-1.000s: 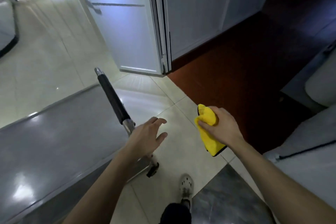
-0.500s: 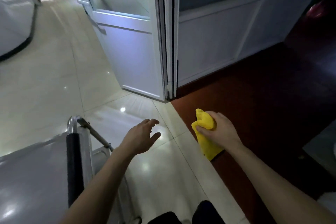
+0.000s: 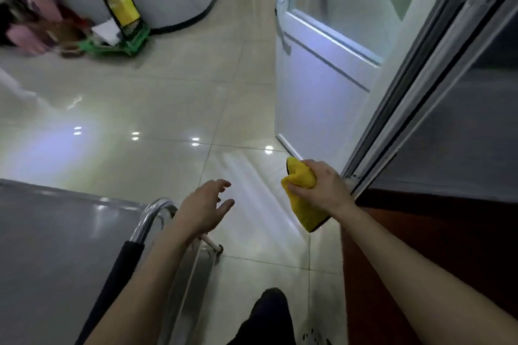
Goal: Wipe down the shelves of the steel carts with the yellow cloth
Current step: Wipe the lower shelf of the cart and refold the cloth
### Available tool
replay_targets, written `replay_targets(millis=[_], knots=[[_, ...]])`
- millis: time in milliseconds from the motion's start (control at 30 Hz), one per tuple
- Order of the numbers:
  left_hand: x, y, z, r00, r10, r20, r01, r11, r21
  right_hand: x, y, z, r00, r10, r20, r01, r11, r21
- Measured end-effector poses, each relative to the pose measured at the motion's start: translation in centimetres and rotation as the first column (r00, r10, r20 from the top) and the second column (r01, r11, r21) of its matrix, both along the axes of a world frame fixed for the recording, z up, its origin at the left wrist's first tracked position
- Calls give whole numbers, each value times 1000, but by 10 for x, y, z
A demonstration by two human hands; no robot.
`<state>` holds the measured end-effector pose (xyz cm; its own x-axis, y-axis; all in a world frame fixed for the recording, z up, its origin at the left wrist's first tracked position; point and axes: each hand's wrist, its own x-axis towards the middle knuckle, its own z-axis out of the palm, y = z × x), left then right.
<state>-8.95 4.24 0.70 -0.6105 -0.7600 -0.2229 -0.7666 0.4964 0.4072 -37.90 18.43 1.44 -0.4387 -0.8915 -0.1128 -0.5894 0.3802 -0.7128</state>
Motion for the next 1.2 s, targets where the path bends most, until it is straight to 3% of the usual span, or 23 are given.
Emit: replay_targets(millis=[200, 433, 667, 833, 1000, 1200], knots=[[-1, -107, -19, 965, 258, -44, -257, 966, 39, -13, -184, -11, 963, 269, -18, -269, 963, 8], [-17, -246, -19, 916, 400, -38, -394, 913, 106, -14, -370, -4, 900, 435, -15, -434, 900, 30], [-1, -364, -2, 799, 591, -113, -570, 803, 174, 20, -548, -2, 760, 648, -50, -645, 762, 61], [27, -438, -10, 593, 762, -261, -673, 647, 360, 87, -676, -12, 538, 842, -44, -841, 539, 42], [67, -470, -5, 306, 902, -304, -800, 417, 432, 180, -758, -10, 281, 959, 39, -960, 281, 9], [126, -457, -12, -76, 947, -312, -884, 81, 460, 306, -779, -18, -140, 985, 102, -990, -138, -30]])
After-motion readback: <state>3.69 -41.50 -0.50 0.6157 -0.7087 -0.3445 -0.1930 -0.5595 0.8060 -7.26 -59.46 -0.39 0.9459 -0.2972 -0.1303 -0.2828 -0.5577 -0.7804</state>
